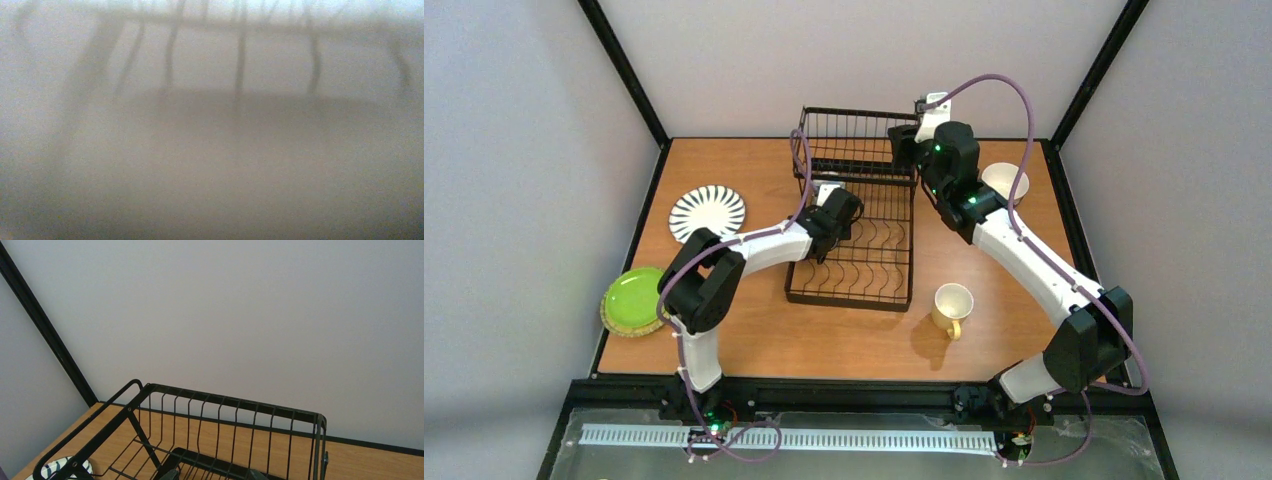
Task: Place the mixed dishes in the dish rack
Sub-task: Place the upside down cup on the dish rack.
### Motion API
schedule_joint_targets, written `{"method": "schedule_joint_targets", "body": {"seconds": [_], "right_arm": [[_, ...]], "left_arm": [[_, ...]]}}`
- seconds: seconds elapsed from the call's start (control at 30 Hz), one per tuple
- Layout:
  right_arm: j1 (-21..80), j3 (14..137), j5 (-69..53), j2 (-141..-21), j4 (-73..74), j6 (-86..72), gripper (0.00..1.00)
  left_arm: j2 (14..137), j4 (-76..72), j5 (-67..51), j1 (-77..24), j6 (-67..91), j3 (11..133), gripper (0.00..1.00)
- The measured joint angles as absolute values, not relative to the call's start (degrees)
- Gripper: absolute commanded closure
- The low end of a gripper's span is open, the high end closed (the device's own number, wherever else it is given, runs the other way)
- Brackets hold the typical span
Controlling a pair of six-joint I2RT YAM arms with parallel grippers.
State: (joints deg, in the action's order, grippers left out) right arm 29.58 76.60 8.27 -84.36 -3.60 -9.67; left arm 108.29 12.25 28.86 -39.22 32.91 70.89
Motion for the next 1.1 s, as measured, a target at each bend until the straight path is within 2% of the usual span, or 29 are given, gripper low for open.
{"method": "schedule_joint_targets", "body": {"seconds": [0.2,0.47,1.1], "right_arm": [[29.58,76.58,8.12,-84.36,-3.62,-9.67,0.2],[29.58,76.58,7.94,-84.07,-3.51,-9.69,0.2],[29.58,76.58,7.51,-81.67,-2.7,-9.67,0.2]], "left_arm": [[108.29,11.57,28.64,-39.2,33.5,70.87,0.29],[108.05,11.38,28.95,-39.2,34.39,70.35,0.23],[100.14,13.61,27.81,-40.16,34.76,66.7,0.19]]}}
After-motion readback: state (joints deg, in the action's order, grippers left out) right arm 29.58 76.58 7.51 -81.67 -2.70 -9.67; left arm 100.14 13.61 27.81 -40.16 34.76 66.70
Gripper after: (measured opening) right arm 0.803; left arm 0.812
